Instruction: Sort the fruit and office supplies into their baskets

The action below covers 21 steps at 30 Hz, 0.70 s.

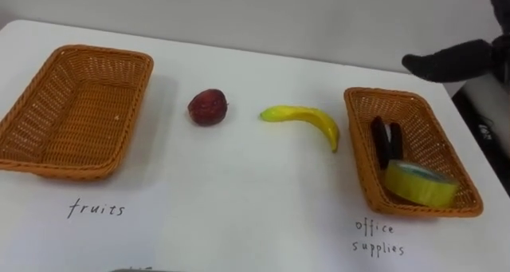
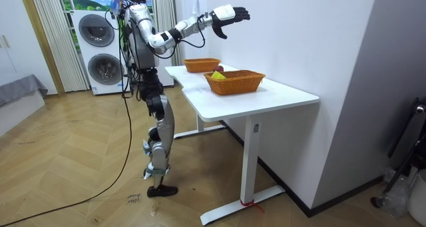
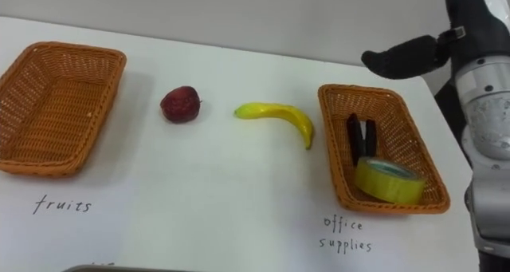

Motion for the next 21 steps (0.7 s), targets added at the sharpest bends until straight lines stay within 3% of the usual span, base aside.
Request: {"op": "enactTargets", "data": {"ticks": [12,21], "values": [[-1,-122,-346,-885,-1,-187,-52,0,11,-225,96,-57,-36,101,-3,0,267,26,1,-1,-25,2,-86,1,21,-7,1,0,0,-53,49,2],[0,-121,-464,-1083,-4,-404,-37,0,7,-251,106,-103,-89,93,-85,0,557,57,-52,1,-51,6,-239,-97,53,-56,-5,0,1,-406,15,8]]}}
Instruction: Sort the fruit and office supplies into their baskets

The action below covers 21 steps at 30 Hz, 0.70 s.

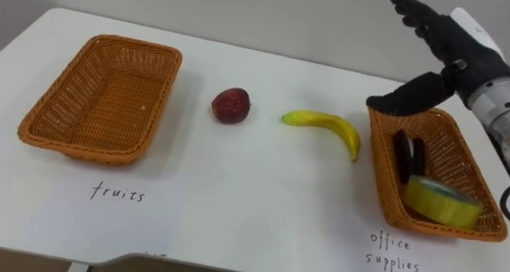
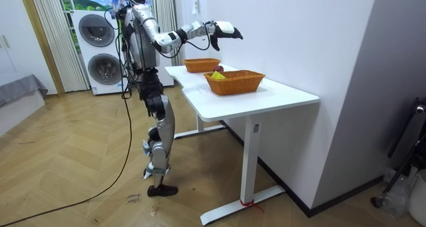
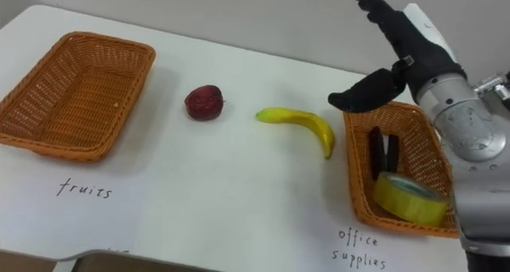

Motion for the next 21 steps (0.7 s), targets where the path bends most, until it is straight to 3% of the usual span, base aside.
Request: {"op": "enactTargets", "data": {"ticks": [9,13,21], "values": [[0,2,-347,0,-598,-976,-16,0,6,-71,-6,1,4,-7,2,0,146,38,-47,9,-30,5,-156,-6,7,-19,-13,-1,2,-96,57,8],[1,1,-504,-39,-621,-1191,-202,0,111,-74,-2,0,5,-4,0,0,176,14,-82,10,-44,5,-285,-25,20,-26,-12,-1,2,-206,95,15],[-1,-3,-685,-58,-909,-1701,-427,0,165,-143,52,-1,4,45,-17,0,257,17,-59,17,-59,10,-371,-81,74,-34,-10,-4,6,-236,99,5]]}}
